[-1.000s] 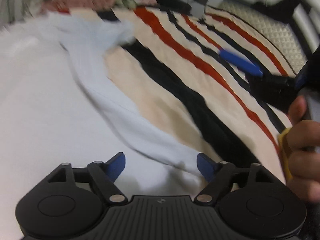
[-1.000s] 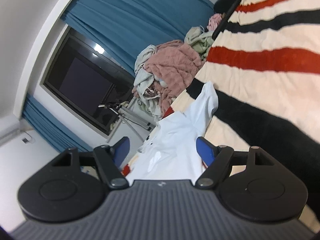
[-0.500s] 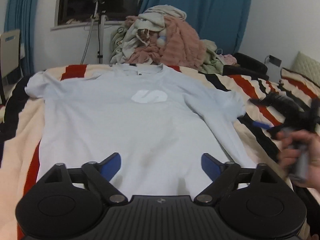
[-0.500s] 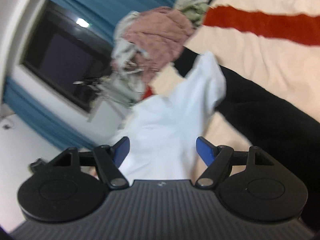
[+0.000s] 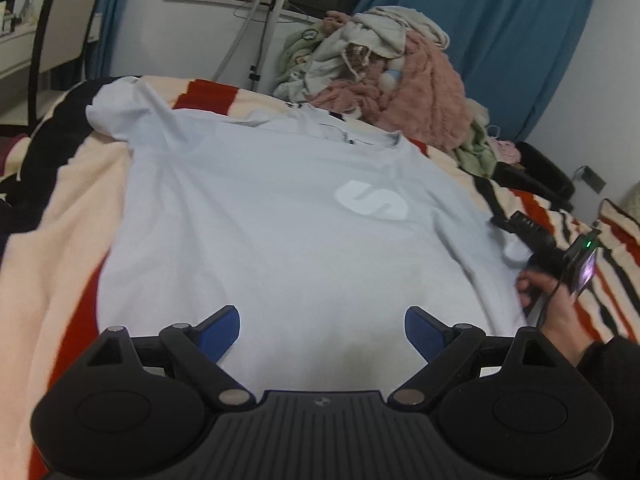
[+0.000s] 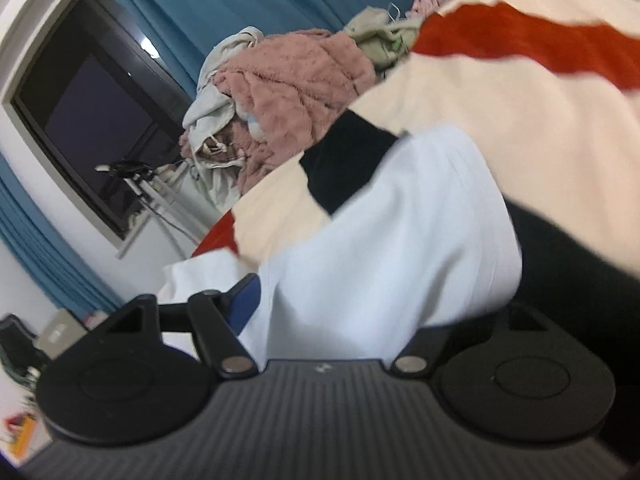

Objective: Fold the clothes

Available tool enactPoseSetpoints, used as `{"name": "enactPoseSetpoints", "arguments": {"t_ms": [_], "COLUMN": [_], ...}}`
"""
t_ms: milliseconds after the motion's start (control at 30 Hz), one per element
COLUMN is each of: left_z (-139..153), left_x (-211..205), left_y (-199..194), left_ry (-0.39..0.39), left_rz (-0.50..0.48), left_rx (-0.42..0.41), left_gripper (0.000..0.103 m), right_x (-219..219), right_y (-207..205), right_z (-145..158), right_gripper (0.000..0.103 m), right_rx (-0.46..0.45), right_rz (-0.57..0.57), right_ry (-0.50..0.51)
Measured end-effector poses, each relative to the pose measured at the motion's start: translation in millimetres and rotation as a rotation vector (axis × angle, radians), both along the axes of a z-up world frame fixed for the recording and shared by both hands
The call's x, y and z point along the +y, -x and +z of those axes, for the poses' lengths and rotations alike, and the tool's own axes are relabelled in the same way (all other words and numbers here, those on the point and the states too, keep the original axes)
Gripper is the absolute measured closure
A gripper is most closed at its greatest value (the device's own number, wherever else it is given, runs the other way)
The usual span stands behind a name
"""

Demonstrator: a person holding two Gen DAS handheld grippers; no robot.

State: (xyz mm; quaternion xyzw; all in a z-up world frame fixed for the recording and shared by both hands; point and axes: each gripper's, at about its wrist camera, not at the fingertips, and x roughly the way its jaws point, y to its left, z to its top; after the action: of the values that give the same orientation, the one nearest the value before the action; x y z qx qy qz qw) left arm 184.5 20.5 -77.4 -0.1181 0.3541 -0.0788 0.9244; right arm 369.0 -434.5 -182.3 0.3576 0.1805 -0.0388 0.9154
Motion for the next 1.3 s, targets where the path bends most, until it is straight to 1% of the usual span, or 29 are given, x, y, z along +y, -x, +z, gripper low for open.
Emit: {"name": "enactPoseSetpoints", "arguments": {"t_ms": [33,67,100,200,300,467,533,600,667,733,833,933,1000,1033,1100,1133,1167,1200,1233,1267,1300], "left_z": [0.2,0.4,0.6,6.2,17.1,39.7,48.0,52.4,54.5,53.2,45.1,35.2,27.4,23.3,15.3,13.2,11.3,10.0,8.8,7.5,6.7], "left_x": [1.2,2.3,3.5,8.4,17.1,32.8,41.2,51.1,60.7,67.5,76.3,86.6,91.5,93.1,95.9,97.0,98.1,98.3,98.5,97.9,97.8], "left_y": [-1.8,-3.8,-5.7,-6.9,-2.5,14.1,21.4,26.9,29.6,30.5,30.4,23.0,16.2,12.7,4.9,2.7,0.6,-1.2,-2.9,-3.5,-5.1], "left_ry": [-0.012,-0.025,-0.037,-0.083,-0.128,-0.205,-0.218,-0.206,-0.176,-0.157,-0.161,-0.155,-0.144,-0.141,-0.139,-0.134,-0.128,-0.125,-0.123,-0.125,-0.128], "left_rz": [0.006,0.012,0.017,0.020,0.040,0.080,0.102,0.128,0.148,0.159,0.187,0.227,0.247,0.250,0.251,0.251,0.250,0.249,0.247,0.243,0.242], "left_rx": [-0.001,-0.003,-0.004,-0.021,-0.061,-0.135,-0.156,-0.163,-0.158,-0.152,-0.143,-0.119,-0.098,-0.088,-0.063,-0.060,-0.057,-0.056,-0.055,-0.054,-0.051], "left_gripper": [0.012,0.012,0.012,0.012,0.012,0.011,0.010,0.008,0.008,0.008,0.008,0.008,0.008,0.008,0.008,0.008,0.008,0.008,0.008,0.008,0.008], "right_x": [1.6,3.6,6.7,20.0,45.5,116.4,149.7,185.1,222.5,264.6,324.3,367.4,388.8,395.5,399.6,401.6,403.6,405.7,405.3,401.3,396.8], "right_y": [-6.1,-10.3,-11.9,-9.2,-1.0,12.6,20.6,23.2,19.4,10.9,-3.8,-14.5,-20.3,-22.9,-27.6,-30.0,-32.4,-34.7,-35.3,-32.3,-27.8], "right_z": [4.9,11.6,20.6,53.1,92.8,154.3,174.5,184.5,185.6,175.6,142.0,107.8,90.3,84.1,79.3,77.0,74.6,72.2,71.6,74.3,77.9], "right_gripper": [0.082,0.089,0.092,0.094,0.094,0.094,0.094,0.094,0.094,0.094,0.094,0.094,0.094,0.093,0.092,0.089,0.082,0.059,0.029,0.018,0.012], "right_rx": [0.012,0.027,0.032,0.013,-0.005,-0.053,-0.082,-0.088,-0.079,-0.063,-0.028,-0.005,0.012,0.018,0.024,0.027,0.030,0.033,0.029,0.014,-0.003], "right_rz": [-0.003,-0.005,-0.010,-0.031,-0.048,-0.070,-0.065,-0.045,-0.010,0.050,0.160,0.257,0.296,0.317,0.366,0.391,0.416,0.440,0.462,0.475,0.479], "right_ry": [0.034,0.070,0.112,0.251,0.395,0.672,0.759,0.820,0.882,0.958,1.068,1.102,1.119,1.118,1.084,1.066,1.049,1.032,1.006,0.970,0.939]}}
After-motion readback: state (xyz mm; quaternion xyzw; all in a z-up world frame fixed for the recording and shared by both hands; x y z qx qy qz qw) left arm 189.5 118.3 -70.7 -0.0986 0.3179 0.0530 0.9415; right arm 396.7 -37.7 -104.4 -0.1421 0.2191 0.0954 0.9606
